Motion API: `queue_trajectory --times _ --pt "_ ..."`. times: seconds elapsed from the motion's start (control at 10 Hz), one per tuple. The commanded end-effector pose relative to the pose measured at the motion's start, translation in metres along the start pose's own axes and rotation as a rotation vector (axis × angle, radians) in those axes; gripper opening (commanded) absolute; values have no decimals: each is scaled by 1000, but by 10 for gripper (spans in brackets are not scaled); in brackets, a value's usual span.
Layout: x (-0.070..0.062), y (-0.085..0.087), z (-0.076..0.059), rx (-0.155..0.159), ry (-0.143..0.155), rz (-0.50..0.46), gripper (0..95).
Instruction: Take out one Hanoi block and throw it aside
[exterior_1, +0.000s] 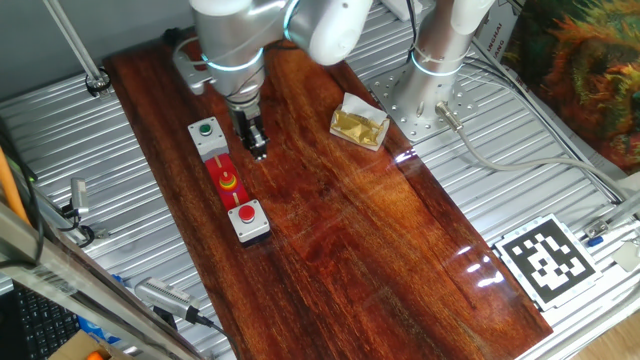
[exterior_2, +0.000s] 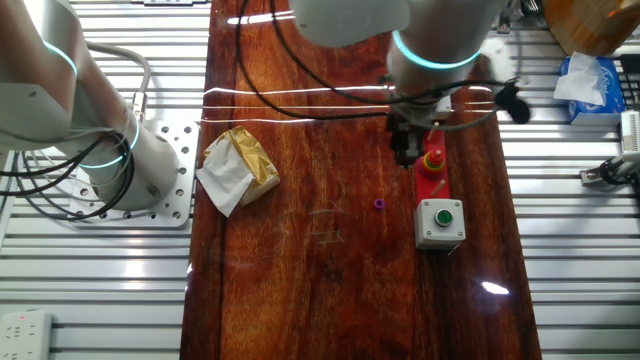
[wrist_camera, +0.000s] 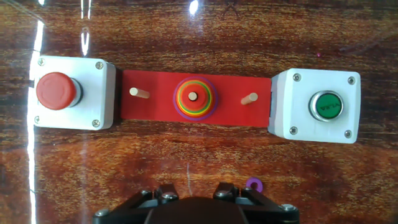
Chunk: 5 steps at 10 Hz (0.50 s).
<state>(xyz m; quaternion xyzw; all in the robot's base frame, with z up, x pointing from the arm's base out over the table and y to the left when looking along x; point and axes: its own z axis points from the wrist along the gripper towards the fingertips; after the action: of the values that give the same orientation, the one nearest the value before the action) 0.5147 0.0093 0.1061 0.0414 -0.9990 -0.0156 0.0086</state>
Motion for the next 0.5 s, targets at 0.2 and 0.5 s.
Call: queue_trajectory --times 0.2,0.5 --pt "-18 3 -7 0 4 -16 380" --pt "-19 4 -7 1 17 -30 380"
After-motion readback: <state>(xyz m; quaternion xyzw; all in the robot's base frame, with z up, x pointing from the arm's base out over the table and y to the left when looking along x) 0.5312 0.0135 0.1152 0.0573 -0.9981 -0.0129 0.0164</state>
